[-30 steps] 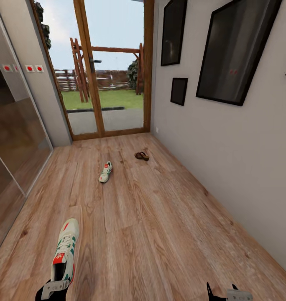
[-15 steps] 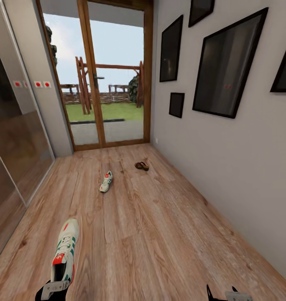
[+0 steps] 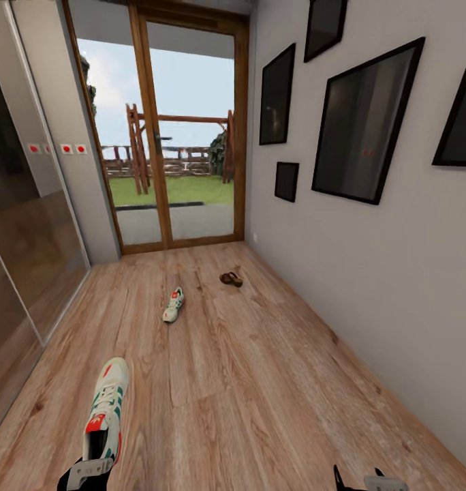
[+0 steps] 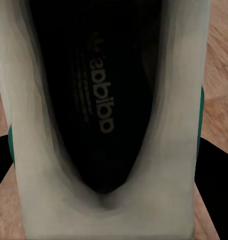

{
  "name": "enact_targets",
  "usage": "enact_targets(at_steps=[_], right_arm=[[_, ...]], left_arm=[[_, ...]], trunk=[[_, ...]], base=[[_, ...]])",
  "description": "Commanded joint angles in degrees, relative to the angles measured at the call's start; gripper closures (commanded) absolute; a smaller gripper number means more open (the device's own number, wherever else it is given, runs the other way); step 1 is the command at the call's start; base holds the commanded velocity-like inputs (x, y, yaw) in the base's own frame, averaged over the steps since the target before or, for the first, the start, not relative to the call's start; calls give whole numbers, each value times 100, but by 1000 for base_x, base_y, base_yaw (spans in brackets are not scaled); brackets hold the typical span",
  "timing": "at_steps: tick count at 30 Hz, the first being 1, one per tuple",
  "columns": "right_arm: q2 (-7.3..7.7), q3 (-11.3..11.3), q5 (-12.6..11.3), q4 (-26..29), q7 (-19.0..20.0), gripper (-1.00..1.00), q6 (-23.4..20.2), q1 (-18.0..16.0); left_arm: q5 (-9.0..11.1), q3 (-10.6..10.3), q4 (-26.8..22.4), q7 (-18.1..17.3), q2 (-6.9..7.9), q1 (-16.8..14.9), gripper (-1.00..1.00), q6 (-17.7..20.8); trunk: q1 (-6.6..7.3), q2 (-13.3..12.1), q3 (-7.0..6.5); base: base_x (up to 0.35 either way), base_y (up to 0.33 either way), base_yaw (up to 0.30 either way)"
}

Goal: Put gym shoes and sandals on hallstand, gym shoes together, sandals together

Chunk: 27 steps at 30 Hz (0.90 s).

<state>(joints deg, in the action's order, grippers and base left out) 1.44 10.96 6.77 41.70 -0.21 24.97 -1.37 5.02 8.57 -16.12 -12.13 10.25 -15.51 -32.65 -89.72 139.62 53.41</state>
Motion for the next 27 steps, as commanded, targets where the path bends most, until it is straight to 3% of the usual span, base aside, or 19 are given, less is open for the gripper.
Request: enact_targets(at_steps=[1,19,27], right_arm=[[-9,20,59,-3,-3,-100,16,-3],[-47,20,69,-12,9,-100,16,-3],[-50,14,70,-83,12,-100,16,-3]], left_arm=[[52,15,6,-57,-1,-3,100,-5],[60,18,13,-53,-2,-1,100,-5],[60,22,12,-59,-1,4,100,-5]], trunk=[[24,-39,-13],[419,-761,-337],[485,-882,-390]], base=[[0,0,0],[0,0,-7],[0,0,-196]])
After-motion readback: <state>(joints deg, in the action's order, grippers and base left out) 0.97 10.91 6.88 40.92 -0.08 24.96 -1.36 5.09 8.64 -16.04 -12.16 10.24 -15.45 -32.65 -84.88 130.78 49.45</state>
